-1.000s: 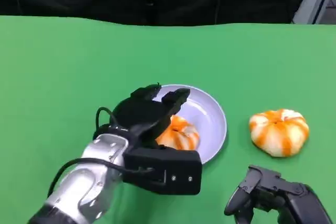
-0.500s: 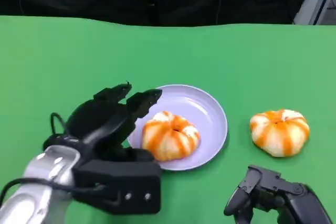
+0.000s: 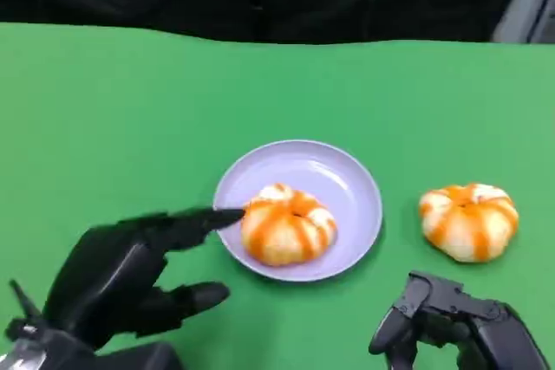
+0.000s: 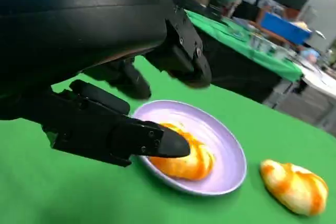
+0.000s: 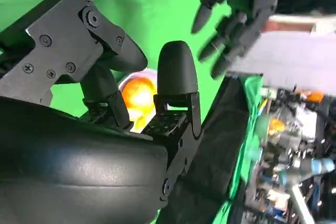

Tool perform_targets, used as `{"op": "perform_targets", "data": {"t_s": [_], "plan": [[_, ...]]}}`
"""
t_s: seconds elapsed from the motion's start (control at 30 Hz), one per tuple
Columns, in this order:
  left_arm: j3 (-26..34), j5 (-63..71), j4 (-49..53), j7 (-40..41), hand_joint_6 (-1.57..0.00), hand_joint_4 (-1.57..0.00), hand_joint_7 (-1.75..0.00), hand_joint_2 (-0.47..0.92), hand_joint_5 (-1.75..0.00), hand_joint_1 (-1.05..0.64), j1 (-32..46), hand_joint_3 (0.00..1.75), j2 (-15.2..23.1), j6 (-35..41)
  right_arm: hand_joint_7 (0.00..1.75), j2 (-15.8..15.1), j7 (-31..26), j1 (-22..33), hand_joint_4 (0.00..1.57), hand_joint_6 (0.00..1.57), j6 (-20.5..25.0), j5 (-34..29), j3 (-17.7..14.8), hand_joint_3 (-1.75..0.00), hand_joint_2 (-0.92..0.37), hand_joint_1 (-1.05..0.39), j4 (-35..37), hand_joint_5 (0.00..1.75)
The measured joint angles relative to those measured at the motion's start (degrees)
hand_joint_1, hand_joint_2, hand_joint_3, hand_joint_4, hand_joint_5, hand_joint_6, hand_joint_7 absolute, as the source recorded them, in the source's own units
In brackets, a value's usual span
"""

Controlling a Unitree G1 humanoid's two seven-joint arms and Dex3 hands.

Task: Grasp the bread from the table and place it into the plate.

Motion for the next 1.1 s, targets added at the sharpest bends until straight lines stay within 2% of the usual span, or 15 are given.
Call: {"op": "perform_targets", "data": {"t_s": [0.2,0.23,0.27,0.3,0.33,0.4,0.43,0.53,0.73,1.1], "plan": [[0.26,-0.07,0.0,0.01,-0.78,-0.74,-0.14,0.92,-0.5,-0.32,-0.35,0.14,-0.7,-1.86,1.4,0.0,0.0,0.52,0.76,0.76,0.0,0.01,-0.03,-1.3,-0.37,-0.05,-0.04,1.68],[0.41,-0.07,0.01,0.01,-0.9,-0.78,-0.25,0.9,-0.78,-0.2,-0.35,0.18,-0.71,-1.86,1.4,0.0,0.0,0.5,0.76,0.75,0.0,0.01,-0.03,-1.3,-0.37,-0.04,-0.04,1.68],[1.29,-2.35,0.62,0.59,-0.92,-0.83,-0.78,0.66,-1.25,-0.07,0.31,0.8,-1.37,-3.59,1.4,-0.02,0.09,0.32,0.76,0.76,0.01,0.02,0.02,-1.31,-0.37,-0.04,-0.02,1.68],[2.42,-5.99,1.11,1.75,-0.91,-0.86,-1.05,0.5,-1.43,-0.02,2.27,1.14,-2.97,-5.95,1.4,-0.01,0.09,0.22,0.76,0.76,0.03,0.06,-0.04,-1.31,-0.37,-0.04,-0.04,1.68],[3.37,-10.92,1.24,2.93,-0.89,-0.88,-1.23,0.39,-1.54,0.02,5.08,1.35,-5.57,-8.98,1.4,0.0,0.1,0.17,0.75,0.76,0.07,0.07,-0.1,-1.32,-0.37,-0.03,-0.05,1.68],[3.98,-18.4,1.77,3.76,-0.89,-0.91,-1.39,0.32,-1.63,0.04,10.85,1.5,-9.73,-13.68,1.4,0.0,0.09,0.1,0.76,0.76,0.54,0.18,-0.24,-1.32,-0.36,-0.04,-0.05,1.69],[4.29,-20.13,2.19,3.76,-0.88,-0.93,-1.48,0.31,-1.67,0.05,12.72,1.52,-10.61,-14.51,1.4,0.0,0.11,-0.07,0.76,0.76,0.82,0.19,-0.3,-1.33,-0.36,-0.04,-0.05,1.69],[5.25,-23.07,2.44,3.68,-0.87,-0.95,-1.55,0.33,-1.7,0.04,16.13,1.49,-11.74,-16.36,1.4,-0.01,0.41,-0.93,0.76,0.76,0.96,0.48,-0.41,-1.34,-0.35,-0.04,-0.06,1.69],[4.39,-25.18,2.43,2.85,-0.86,-0.97,-1.56,0.35,-1.71,0.02,18.16,1.47,-14.57,-17.85,1.41,-0.43,0.92,-0.65,0.75,0.76,0.94,1.18,-1.36,-1.35,-0.35,-0.03,0.06,1.7],[4.38,-27.66,3.33,0.81,-0.84,-0.98,-1.57,0.36,-1.72,0.02,17.31,1.49,-15.91,-17.83,1.43,-0.49,1.19,-0.96,0.73,0.75,0.72,1.31,-2.42,-1.34,-0.36,-0.01,0.66,1.7]]}}
